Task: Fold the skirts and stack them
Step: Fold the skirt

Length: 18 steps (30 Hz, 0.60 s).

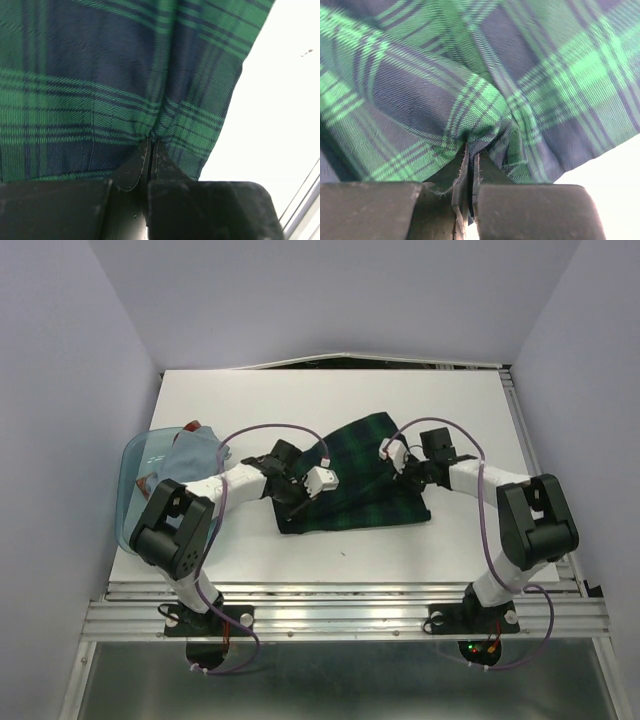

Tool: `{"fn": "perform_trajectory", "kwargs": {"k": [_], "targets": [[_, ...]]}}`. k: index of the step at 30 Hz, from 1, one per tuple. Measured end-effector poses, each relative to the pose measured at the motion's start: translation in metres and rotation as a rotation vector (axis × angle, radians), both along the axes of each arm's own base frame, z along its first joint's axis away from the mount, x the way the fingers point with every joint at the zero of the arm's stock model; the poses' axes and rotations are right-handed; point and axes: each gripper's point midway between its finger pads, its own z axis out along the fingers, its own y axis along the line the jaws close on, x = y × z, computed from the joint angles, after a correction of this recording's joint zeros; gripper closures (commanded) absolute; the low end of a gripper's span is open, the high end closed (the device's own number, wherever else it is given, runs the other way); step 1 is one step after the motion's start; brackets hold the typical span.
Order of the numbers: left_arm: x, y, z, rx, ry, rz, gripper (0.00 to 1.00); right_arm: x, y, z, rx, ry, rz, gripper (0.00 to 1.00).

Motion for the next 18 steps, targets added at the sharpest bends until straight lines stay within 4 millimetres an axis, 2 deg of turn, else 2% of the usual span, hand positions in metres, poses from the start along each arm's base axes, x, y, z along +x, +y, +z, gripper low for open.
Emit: {"fn": "perform_trajectory", "kwargs": {"k": [3, 4, 6, 7, 8, 11, 14, 17, 18], "targets": [[0.003, -0.002, 0.001, -0.005, -0.003, 0.033, 0.77, 0.020, 0.000, 0.006, -0.016, -0.033, -0.026, 0.99], [0.004, -0.002, 0.001, -0.006, -0.002, 0.042, 0.73, 0.023, -0.001, 0.008, -0.022, -0.043, -0.031, 0.93], [0.004, -0.003, 0.006, -0.010, -0.011, 0.057, 0.64, 0.027, -0.003, 0.018, -0.034, -0.074, -0.042, 0.72], [0.004, -0.004, 0.009, -0.013, -0.021, 0.058, 0.61, 0.027, -0.005, 0.026, -0.037, -0.090, -0.049, 0.39], [0.003, -0.005, 0.013, -0.016, -0.030, 0.065, 0.59, 0.028, -0.006, 0.034, -0.037, -0.111, -0.065, 0.27], [-0.004, -0.009, 0.032, -0.033, -0.077, 0.071, 0.53, 0.032, -0.018, 0.077, -0.052, -0.210, -0.130, 0.20], [-0.014, -0.021, 0.055, -0.067, -0.135, 0.043, 0.52, 0.038, -0.029, 0.127, -0.036, -0.292, -0.218, 0.18], [-0.025, -0.034, 0.069, -0.081, -0.185, 0.002, 0.51, 0.040, -0.034, 0.158, -0.009, -0.313, -0.289, 0.18], [-0.028, -0.037, 0.072, -0.085, -0.197, -0.014, 0.47, 0.039, -0.035, 0.164, 0.000, -0.310, -0.307, 0.18]]}}
